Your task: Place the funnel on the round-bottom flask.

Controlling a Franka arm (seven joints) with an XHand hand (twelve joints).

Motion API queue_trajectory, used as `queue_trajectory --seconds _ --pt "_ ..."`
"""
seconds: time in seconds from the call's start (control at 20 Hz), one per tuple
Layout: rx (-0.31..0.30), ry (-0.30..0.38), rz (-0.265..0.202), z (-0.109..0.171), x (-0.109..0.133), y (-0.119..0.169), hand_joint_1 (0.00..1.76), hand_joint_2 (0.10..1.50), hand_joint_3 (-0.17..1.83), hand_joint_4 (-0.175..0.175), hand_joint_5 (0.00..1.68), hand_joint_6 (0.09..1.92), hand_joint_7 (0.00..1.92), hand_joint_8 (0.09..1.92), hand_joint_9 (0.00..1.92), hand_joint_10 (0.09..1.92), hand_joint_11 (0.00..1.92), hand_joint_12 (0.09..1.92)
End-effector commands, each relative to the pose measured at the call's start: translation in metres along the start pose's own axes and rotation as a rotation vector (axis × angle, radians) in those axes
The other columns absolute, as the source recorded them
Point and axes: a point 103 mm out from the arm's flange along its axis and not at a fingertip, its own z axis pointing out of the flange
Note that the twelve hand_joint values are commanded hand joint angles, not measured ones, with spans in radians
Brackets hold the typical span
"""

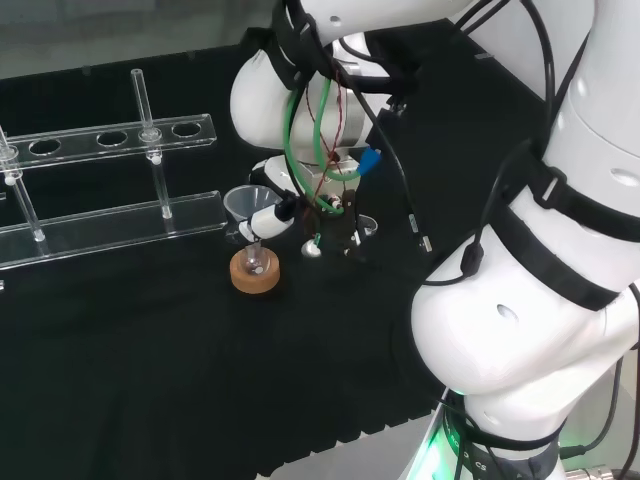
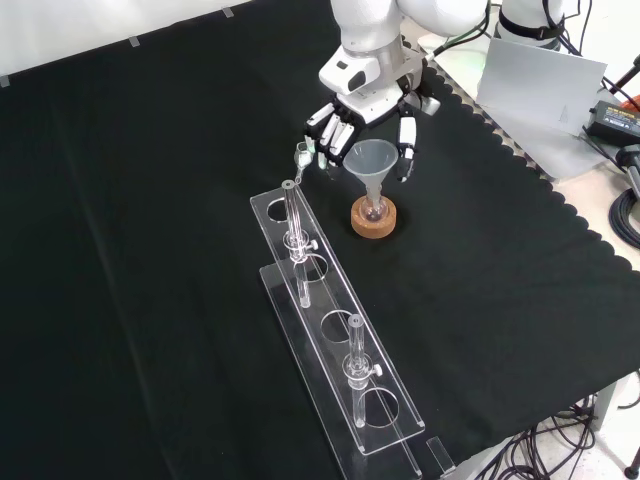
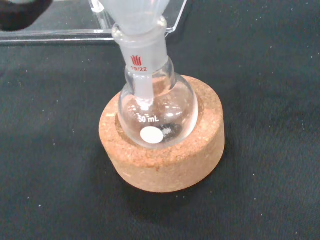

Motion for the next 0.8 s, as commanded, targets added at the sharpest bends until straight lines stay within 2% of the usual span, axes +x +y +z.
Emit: queue_trajectory --seconds 0.05,0.8 --pt "0.008 -0.003 -0.011 0.0014 0.0019 -0.001 0.75 0.74 0.21 -0.043 0.59 0.42 0.95 0.48 0.61 0.49 0.0 1.24" --pt "0.031 -0.007 -0.008 0.005 0.0012 -0.0027 0.75 0.74 0.22 -0.043 0.58 0.42 0.94 0.48 0.61 0.49 0.0 1.24"
